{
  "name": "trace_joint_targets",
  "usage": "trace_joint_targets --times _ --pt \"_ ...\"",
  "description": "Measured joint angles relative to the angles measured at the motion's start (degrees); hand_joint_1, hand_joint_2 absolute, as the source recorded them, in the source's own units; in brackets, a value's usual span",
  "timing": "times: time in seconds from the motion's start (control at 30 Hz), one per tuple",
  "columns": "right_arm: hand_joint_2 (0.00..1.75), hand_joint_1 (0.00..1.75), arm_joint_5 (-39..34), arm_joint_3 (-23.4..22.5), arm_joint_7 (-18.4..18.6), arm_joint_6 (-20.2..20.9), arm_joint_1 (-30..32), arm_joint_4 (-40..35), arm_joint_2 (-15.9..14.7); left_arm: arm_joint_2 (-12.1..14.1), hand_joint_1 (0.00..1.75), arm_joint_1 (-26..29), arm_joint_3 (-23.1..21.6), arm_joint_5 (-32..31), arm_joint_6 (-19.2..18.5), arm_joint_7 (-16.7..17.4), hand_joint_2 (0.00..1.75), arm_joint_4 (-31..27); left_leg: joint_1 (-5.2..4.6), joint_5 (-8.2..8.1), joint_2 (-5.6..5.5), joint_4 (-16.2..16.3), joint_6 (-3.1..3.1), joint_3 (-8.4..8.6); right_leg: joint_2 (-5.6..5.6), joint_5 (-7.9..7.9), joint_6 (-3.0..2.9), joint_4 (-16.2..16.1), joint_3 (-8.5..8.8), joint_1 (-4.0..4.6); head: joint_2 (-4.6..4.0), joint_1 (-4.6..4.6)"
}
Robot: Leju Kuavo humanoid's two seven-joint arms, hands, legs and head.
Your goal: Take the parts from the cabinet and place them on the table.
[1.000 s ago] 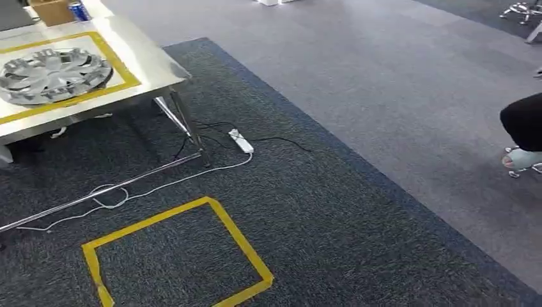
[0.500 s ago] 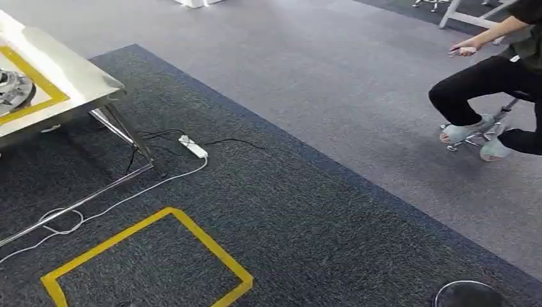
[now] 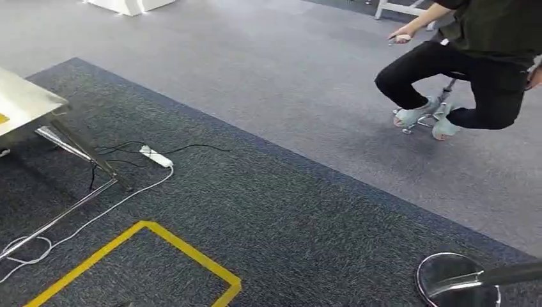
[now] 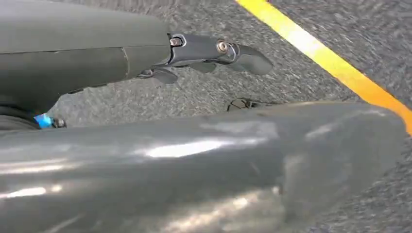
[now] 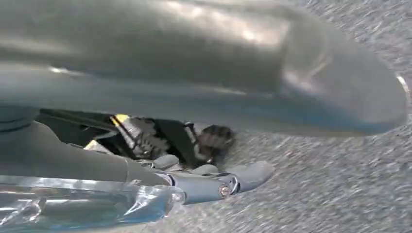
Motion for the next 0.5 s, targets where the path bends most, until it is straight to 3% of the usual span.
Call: trace_joint_targets --times 0.03,0.07,0.1,0.13,0.2,0.23,0.27,0.3,0.37,0.4,0.43,0.5 --pt "0.00 0.00 0.00 0.00 0.00 0.04 0.08 0.00 0.00 0.00 0.00 -0.08 -0.02 -0.09 0.00 0.00 0.00 0.00 0.11 0.06 0.63 -0.22 -0.35 0.14 0.68 0.00 -0.33 0.01 -0.62 0.19 0.00 0.00" --pt "0.00 0.00 -0.02 0.00 -0.02 0.04 0.10 -0.02 0.00 0.00 0.00 -0.13 -0.02 -0.20 0.00 0.00 0.00 0.00 0.27 -0.30 0.55 -0.16 -0.87 0.19 1.41 0.33 -0.88 -0.41 -0.06 -0.12 0.00 0.11" --pt "0.00 0.00 -0.04 0.00 -0.02 0.07 0.11 -0.02 0.02 0.07 0.00 -0.20 -0.02 -0.22 0.04 -0.02 0.00 0.00 0.44 -1.21 -2.49 0.68 -1.24 -0.13 2.01 0.53 -1.15 -0.63 -0.09 -0.30 0.00 -0.24" --pt "0.00 0.00 -0.04 0.00 -0.04 0.09 -0.04 -0.04 0.00 0.04 0.00 -0.13 -0.02 -0.28 0.13 -0.02 0.00 0.00 0.51 -3.28 -4.66 3.44 -1.30 -1.30 2.48 0.75 -1.48 -0.70 -0.14 -0.36 0.00 -0.46" --pt "0.00 0.00 -0.11 0.00 -0.06 0.09 -0.16 -0.07 0.02 -0.04 0.00 0.21 -0.02 -0.31 0.20 -0.02 0.00 0.02 0.49 -7.99 -6.00 13.40 -1.37 -6.03 4.13 0.89 -1.72 -0.71 -0.37 -0.29 0.00 -0.66" --pt "0.00 0.00 -0.13 0.00 -0.07 0.09 -0.09 -0.07 0.04 -0.09 0.00 0.36 -0.02 -0.37 0.22 -0.02 0.00 0.02 0.48 -9.07 -6.16 17.34 -1.35 -8.16 5.05 0.91 -1.75 -0.71 -0.43 -0.22 0.00 -0.68" --pt "0.00 0.00 -0.13 0.00 -0.11 0.09 -0.03 -0.07 0.02 -0.11 0.00 0.42 -0.02 -0.37 0.31 -0.07 0.00 0.00 0.49 -8.61 -6.28 18.48 -1.27 -9.05 5.94 0.93 -1.75 -0.70 -0.44 -0.20 0.00 -0.66" --pt "0.00 0.00 -0.15 0.00 -0.11 0.07 0.02 -0.07 0.02 -0.09 0.00 0.44 -0.02 -0.37 0.35 -0.17 0.00 0.00 0.49 -6.82 -6.36 17.00 -1.16 -8.65 6.83 0.96 -1.71 -0.70 -0.40 -0.20 0.00 -0.68" --pt "0.00 0.00 -0.24 -0.02 -0.11 -0.02 0.02 -0.13 0.04 -0.11 0.00 0.32 -0.02 -0.50 0.35 -0.20 0.00 0.00 0.59 -1.29 -7.30 8.43 -0.90 -4.96 8.65 1.14 -1.39 -0.68 -0.30 -0.27 0.00 -0.68" --pt "0.00 0.00 -0.37 0.00 -0.11 -0.07 0.01 -0.15 0.04 -0.11 0.00 0.32 -0.02 -0.61 0.35 -0.20 0.00 0.00 0.74 0.88 -9.57 3.42 -0.78 -2.60 9.39 1.26 -1.17 -0.68 -0.33 -0.36 0.00 -0.68" --pt "0.00 0.00 -0.46 -0.02 -0.11 -0.11 -0.08 -0.20 0.02 -0.28 0.00 0.28 -0.02 -0.72 0.35 -0.20 0.00 0.00 0.94 0.71 -12.69 0.55 -0.52 -1.52 10.12 1.25 -0.76 -0.29 -0.66 -0.01 0.00 -0.77" --pt "0.00 0.00 -0.61 -0.02 -0.17 -0.13 -0.04 -0.35 0.02 -0.66 0.00 0.13 -0.09 -1.09 0.50 -0.17 0.00 0.02 0.79 0.41 -11.54 0.33 -0.25 -1.66 11.50 1.58 0.03 -0.63 -1.26 -0.39 0.00 -0.76"
